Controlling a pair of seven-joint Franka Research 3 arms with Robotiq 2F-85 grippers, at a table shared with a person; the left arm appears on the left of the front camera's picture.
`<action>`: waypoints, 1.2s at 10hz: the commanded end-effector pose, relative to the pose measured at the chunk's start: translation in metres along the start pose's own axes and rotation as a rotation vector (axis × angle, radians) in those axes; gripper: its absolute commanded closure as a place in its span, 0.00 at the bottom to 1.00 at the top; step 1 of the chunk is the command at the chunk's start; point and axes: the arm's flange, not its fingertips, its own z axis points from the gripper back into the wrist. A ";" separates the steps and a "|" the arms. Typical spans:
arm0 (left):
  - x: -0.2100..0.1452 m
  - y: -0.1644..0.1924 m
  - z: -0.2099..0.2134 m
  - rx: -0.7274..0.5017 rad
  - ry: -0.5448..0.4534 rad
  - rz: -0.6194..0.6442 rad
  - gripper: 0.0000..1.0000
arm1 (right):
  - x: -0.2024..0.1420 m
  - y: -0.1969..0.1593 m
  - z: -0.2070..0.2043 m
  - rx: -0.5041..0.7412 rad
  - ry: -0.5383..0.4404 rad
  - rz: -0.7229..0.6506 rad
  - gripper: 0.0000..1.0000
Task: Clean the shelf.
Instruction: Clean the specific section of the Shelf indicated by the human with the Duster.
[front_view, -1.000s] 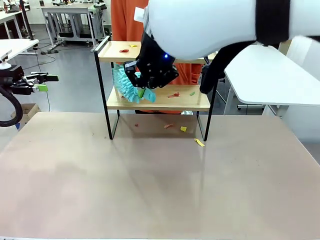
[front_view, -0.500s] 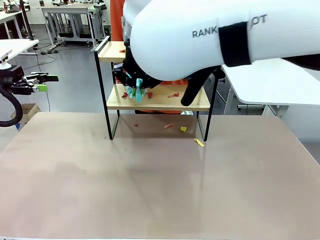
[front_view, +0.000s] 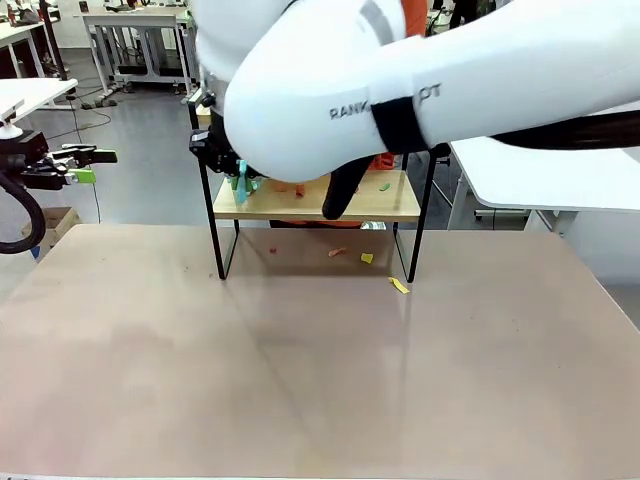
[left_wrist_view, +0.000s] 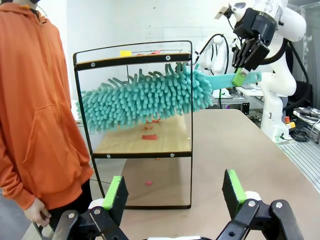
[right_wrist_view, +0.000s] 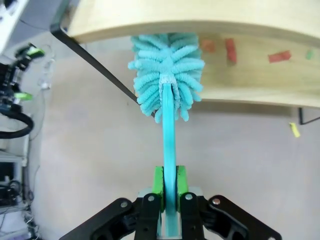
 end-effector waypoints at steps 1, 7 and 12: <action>0.002 -0.001 -0.001 0.002 0.003 -0.016 0.00 | 0.005 0.028 -0.011 0.001 -0.052 -0.033 0.87; 0.002 -0.001 -0.001 0.002 0.003 -0.016 0.00 | -0.014 0.043 -0.049 -0.019 0.008 -0.025 0.87; 0.002 -0.001 -0.001 0.002 0.003 -0.016 0.00 | -0.020 0.037 -0.057 -0.045 0.050 0.032 0.87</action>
